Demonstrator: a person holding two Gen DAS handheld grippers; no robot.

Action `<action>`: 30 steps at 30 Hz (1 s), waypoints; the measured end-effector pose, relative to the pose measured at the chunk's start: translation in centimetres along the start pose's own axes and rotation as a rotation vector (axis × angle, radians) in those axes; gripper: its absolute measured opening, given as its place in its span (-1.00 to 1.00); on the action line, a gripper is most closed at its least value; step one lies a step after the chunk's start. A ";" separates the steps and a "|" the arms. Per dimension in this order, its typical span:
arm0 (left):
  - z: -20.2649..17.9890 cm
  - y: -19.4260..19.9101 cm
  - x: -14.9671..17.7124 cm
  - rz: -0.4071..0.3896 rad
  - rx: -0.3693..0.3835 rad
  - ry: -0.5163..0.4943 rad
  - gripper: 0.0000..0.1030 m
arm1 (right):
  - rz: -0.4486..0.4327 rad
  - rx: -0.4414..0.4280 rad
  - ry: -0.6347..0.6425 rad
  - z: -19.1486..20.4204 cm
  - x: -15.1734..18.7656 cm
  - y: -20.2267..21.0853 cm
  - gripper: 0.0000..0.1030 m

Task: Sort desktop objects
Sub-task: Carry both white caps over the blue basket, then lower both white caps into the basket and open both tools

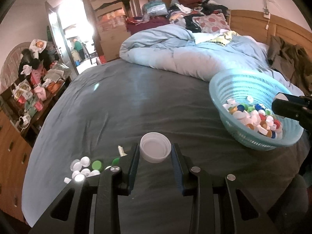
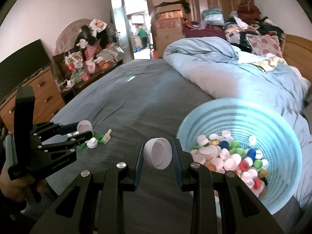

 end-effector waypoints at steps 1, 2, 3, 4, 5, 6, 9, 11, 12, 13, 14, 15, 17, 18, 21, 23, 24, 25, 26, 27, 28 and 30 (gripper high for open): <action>-0.4 -0.1 -0.3 0.000 0.003 -0.007 -0.32 | -0.003 0.002 -0.010 -0.4 0.0 0.1 -0.52; -0.8 -0.2 -0.7 0.000 0.006 -0.016 -0.32 | -0.006 0.005 -0.018 -0.8 0.0 0.3 -0.52; -1.0 -0.2 -0.9 -0.001 0.009 -0.021 -0.32 | -0.008 0.005 -0.024 -1.1 0.0 0.4 -0.52; -1.5 -0.3 -1.5 -0.002 0.014 -0.027 -0.32 | -0.010 0.007 -0.028 -1.3 -0.1 0.5 -0.52; -1.8 -0.4 -1.8 -0.004 0.018 -0.031 -0.32 | -0.015 0.009 -0.034 -1.7 -0.1 0.7 -0.52; -2.1 -0.4 -2.2 -0.006 0.024 -0.035 -0.32 | -0.018 0.011 -0.037 -1.9 -0.1 0.8 -0.52; -3.6 -0.7 -3.9 -0.016 0.040 -0.059 -0.32 | -0.032 0.022 -0.051 -3.1 -0.3 1.3 -0.52; -4.8 -0.9 -5.2 -0.026 0.050 -0.086 -0.32 | -0.042 0.031 -0.067 -3.9 -0.6 1.7 -0.52; -5.4 -0.9 -5.9 -0.028 0.055 -0.098 -0.32 | -0.049 0.038 -0.075 -4.4 -0.8 2.0 -0.52; -6.2 -1.1 -6.7 -0.032 0.061 -0.112 -0.32 | -0.054 0.042 -0.081 -4.8 -0.9 2.1 -0.52; -6.7 -1.2 -7.3 -0.036 0.064 -0.122 -0.32 | -0.059 0.048 -0.088 -5.4 -1.0 2.3 -0.52; -7.3 -1.2 -7.9 -0.039 0.067 -0.132 -0.32 | -0.064 0.053 -0.094 -5.8 -1.2 2.5 -0.52; -8.4 -1.4 -9.1 -0.047 0.070 -0.156 -0.32 | -0.074 0.065 -0.106 -6.7 -1.5 3.0 -0.52; -8.8 -1.5 -9.6 -0.050 0.070 -0.165 -0.32 | -0.078 0.072 -0.114 -7.3 -1.6 3.2 -0.52; -10.3 -1.8 -11.1 -0.059 0.073 -0.197 -0.32 | -0.090 0.085 -0.134 -8.7 -1.9 3.8 -0.52; -11.1 -2.0 -11.9 -0.060 0.079 -0.212 -0.32 | -0.096 0.094 -0.147 -9.6 -2.1 4.1 -0.52; -11.6 -2.2 -12.2 -0.059 0.082 -0.217 -0.32 | -0.097 0.096 -0.150 -9.8 -2.2 4.2 -0.52; -11.9 -2.4 -12.5 -0.058 0.084 -0.222 -0.32 | -0.099 0.100 -0.153 -10.1 -2.3 4.3 -0.52; -12.1 -2.5 -12.6 -0.056 0.086 -0.225 -0.32 | -0.100 0.101 -0.155 -10.4 -2.4 4.3 -0.52; -12.4 -2.6 -12.8 -0.054 0.088 -0.228 -0.32 | -0.100 0.103 -0.157 -10.6 -2.5 4.3 -0.52; -12.7 -2.8 -13.0 -0.052 0.090 -0.235 -0.32 | -0.102 0.106 -0.163 -10.9 -2.5 4.4 -0.52; -13.1 -3.0 -13.2 -0.048 0.092 -0.242 -0.32 | -0.102 0.105 -0.171 -11.2 -2.5 4.4 -0.52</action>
Point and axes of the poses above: each gripper's, at about its wrist camera, not at the fingertips, and y roughly against the way its jaws point, z to its left, x to its underside, the point moved 8 cm from there along -y, roughly the way its jaws point, and after that the axes turned 12 degrees about -y, right-handed, at the moved point
